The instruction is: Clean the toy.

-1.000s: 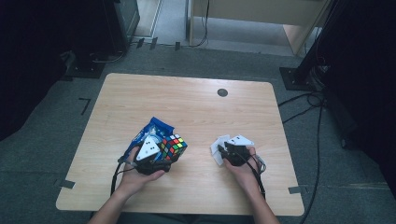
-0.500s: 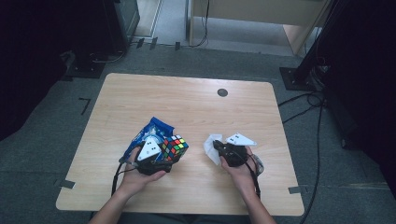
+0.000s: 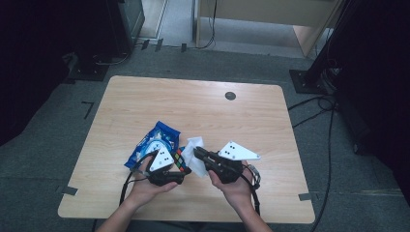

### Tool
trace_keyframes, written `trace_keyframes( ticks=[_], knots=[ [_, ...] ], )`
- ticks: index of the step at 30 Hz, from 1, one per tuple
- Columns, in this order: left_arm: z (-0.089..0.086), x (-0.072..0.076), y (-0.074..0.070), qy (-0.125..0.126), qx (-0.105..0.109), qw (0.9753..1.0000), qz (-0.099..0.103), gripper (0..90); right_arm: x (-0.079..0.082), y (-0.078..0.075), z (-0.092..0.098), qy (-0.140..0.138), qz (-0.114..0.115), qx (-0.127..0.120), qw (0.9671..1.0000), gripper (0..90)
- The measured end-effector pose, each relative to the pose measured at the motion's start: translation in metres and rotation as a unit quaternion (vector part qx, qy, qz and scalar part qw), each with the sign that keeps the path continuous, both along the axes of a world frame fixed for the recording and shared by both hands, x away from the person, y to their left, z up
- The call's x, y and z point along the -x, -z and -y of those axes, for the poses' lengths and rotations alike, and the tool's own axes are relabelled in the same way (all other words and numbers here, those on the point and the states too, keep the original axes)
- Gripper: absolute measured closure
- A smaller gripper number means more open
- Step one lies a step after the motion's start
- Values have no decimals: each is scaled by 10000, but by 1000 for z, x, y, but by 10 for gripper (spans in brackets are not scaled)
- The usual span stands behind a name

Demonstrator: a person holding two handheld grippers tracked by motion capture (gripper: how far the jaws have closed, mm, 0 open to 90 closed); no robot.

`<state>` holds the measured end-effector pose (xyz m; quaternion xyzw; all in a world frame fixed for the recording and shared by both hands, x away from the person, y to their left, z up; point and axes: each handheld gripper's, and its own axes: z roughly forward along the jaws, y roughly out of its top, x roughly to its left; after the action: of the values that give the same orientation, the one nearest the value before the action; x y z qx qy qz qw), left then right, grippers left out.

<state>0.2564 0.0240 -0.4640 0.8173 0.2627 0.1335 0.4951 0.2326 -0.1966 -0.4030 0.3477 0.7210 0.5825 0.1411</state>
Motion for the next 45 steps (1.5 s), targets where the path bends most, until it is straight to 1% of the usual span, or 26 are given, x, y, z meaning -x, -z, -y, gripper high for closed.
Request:
trace_keyframes(
  ticks=[4,7,13,15,20,25,27,29,30,31,32,33,34,36,37,39,41,43,44,45],
  knots=[
    [5,4,0,122,-13,9999,39,339,4,0,-9,-105,41,65,9999,867],
    [7,6,0,177,37,9998,69,339,2,4,-11,-79,16,113,9999,866],
    [7,8,-2,227,74,9996,158,339,-4,14,-9,88,-72,185,9998,865],
    [7,9,-2,260,80,9995,179,339,-5,17,-9,130,-33,223,9997,864],
    [7,10,-4,285,87,9993,243,340,-7,20,-5,259,-11,224,9994,862],
    [4,10,-5,257,121,9993,246,340,-13,27,4,512,1,298,9982,862],
    [2,9,-6,261,190,9992,235,340,-17,32,9,684,30,466,9966,862],
    [-1,8,-9,280,353,9987,224,340,-24,39,15,861,-94,666,9940,864],
    [-2,8,-11,270,371,9987,212,340,-28,45,18,984,-138,819,9917,865],
    [-3,7,-11,251,345,9989,210,340,-31,50,21,1112,-192,929,9893,866],
    [-3,6,-11,234,290,9991,212,340,-34,53,26,1185,-264,920,9883,866],
    [-3,6,-10,204,228,9993,215,340,-36,55,30,1251,-334,858,9879,866],
    [-3,5,-8,167,154,9995,210,340,-36,53,33,1285,-352,763,9881,866],
    [-2,3,-4,113,30,9997,195,340,-32,44,35,1232,-269,564,9904,866],
    [-1,3,-3,108,10,9998,168,340,-29,38,34,1141,-228,450,9922,866],
    [1,3,-1,118,-39,9998,169,340,-20,24,29,867,-97,216,9960,866],
    [4,4,0,142,-98,9997,183,340,-10,12,21,542,15,-35,9985,866],
    [6,5,0,180,-91,9996,181,340,-2,4,12,237,69,-230,9994,866],
    [7,6,0,208,-85,9996,185,340,1,2,7,114,78,-252,9996,865],
    [7,7,-1,233,-75,9995,207,340,3,3,1,13,66,-221,9997,865]
  ],
)
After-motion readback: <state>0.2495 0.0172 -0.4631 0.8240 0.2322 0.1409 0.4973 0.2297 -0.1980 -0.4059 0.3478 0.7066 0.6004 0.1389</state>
